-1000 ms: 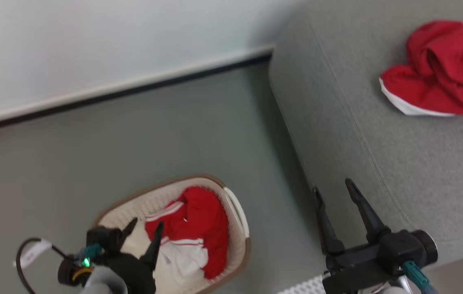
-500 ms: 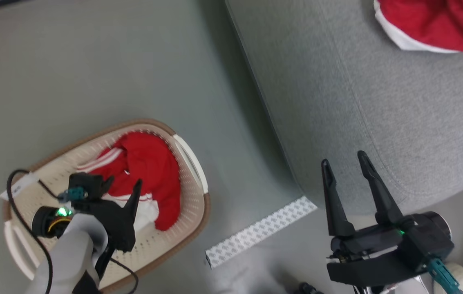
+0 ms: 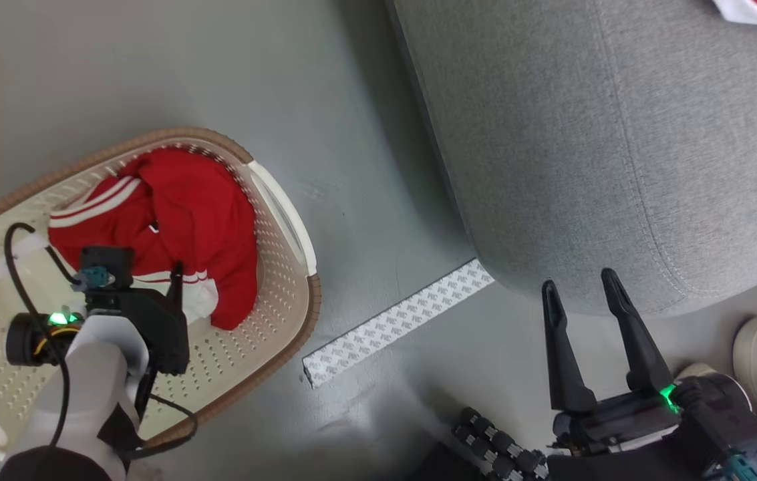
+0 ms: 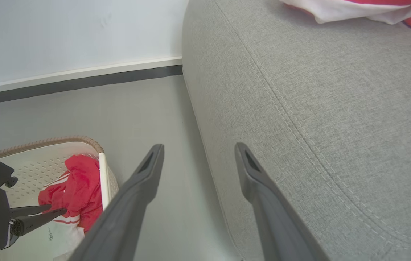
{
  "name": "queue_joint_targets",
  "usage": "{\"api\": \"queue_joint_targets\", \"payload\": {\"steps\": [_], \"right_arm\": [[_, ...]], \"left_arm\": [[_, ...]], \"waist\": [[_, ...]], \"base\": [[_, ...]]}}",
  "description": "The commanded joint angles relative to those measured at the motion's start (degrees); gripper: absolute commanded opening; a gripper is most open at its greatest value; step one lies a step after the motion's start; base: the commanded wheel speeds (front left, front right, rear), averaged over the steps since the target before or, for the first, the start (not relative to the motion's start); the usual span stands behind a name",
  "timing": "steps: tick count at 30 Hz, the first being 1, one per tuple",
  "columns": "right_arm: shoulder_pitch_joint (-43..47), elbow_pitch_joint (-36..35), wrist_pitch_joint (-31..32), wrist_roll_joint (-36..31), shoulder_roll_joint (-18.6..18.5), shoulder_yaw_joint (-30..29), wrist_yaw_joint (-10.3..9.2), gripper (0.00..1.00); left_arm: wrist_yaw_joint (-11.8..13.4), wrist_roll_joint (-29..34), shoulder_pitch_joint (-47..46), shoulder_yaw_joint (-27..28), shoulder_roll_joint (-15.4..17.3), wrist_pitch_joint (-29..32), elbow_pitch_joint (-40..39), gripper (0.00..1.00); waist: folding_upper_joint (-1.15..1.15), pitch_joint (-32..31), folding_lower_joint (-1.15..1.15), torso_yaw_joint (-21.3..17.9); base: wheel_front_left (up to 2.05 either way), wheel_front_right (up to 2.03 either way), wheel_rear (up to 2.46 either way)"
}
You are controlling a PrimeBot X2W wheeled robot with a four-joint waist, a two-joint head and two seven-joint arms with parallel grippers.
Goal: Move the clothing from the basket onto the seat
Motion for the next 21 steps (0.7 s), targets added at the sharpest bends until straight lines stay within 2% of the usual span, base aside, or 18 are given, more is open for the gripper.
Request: {"api": "queue_joint_targets", "payload": {"steps": [1, 3, 8, 14, 15, 16, 21], "right_arm": [[0.41, -0.31, -0.23, 0.40, 0.24, -0.21, 0.00, 1.00], [1.15, -0.68, -0.24, 0.53, 0.24, -0.26, 0.00, 1.00], [1.92, -1.09, -0.24, 0.82, 0.23, -0.45, 0.01, 1.00], [3.90, -1.68, -0.23, 0.78, 0.23, -0.73, 0.01, 1.00], [4.09, -1.76, -0.23, 0.75, 0.23, -0.79, 0.01, 1.00], [4.17, -1.90, -0.23, 0.68, 0.23, -0.82, 0.00, 1.00], [4.21, -1.83, -0.23, 0.62, 0.23, -0.66, 0.01, 1.00]], "left_arm": [[0.08, 0.15, -0.73, -0.02, 0.65, -0.42, 0.62, 1.00], [-0.20, 0.12, -1.46, -0.24, 0.56, -0.74, 1.24, 1.00], [-2.78, -0.70, -3.20, -0.90, -0.58, -1.30, 2.24, 1.00], [-4.05, -0.37, -4.47, -2.42, -2.09, -1.14, 3.73, 1.00], [-4.05, -0.26, -4.56, -2.72, -2.15, -1.03, 3.98, 0.47], [-4.18, -0.02, -4.76, -3.14, -2.15, -1.23, 4.10, 0.00], [-4.81, 0.13, -5.24, -3.86, -2.27, -1.27, 4.64, 0.00]], "waist": [[-0.01, 1.24, -0.01, -0.39], [-0.01, 1.64, -0.01, -0.31], [-0.01, 2.25, -0.01, -0.17], [-0.01, 2.54, -0.01, 0.07], [-0.01, 2.52, -0.01, 0.08], [-0.01, 2.50, -0.01, 0.10], [-0.01, 2.38, -0.01, 0.10]], "base": [[0.00, 0.00, 0.00], [0.00, 0.00, 0.00], [0.00, 0.00, 0.00], [0.00, 0.00, 0.00], [0.00, 0.00, 0.00], [0.00, 0.00, 0.00], [0.00, 0.00, 0.00]]}}
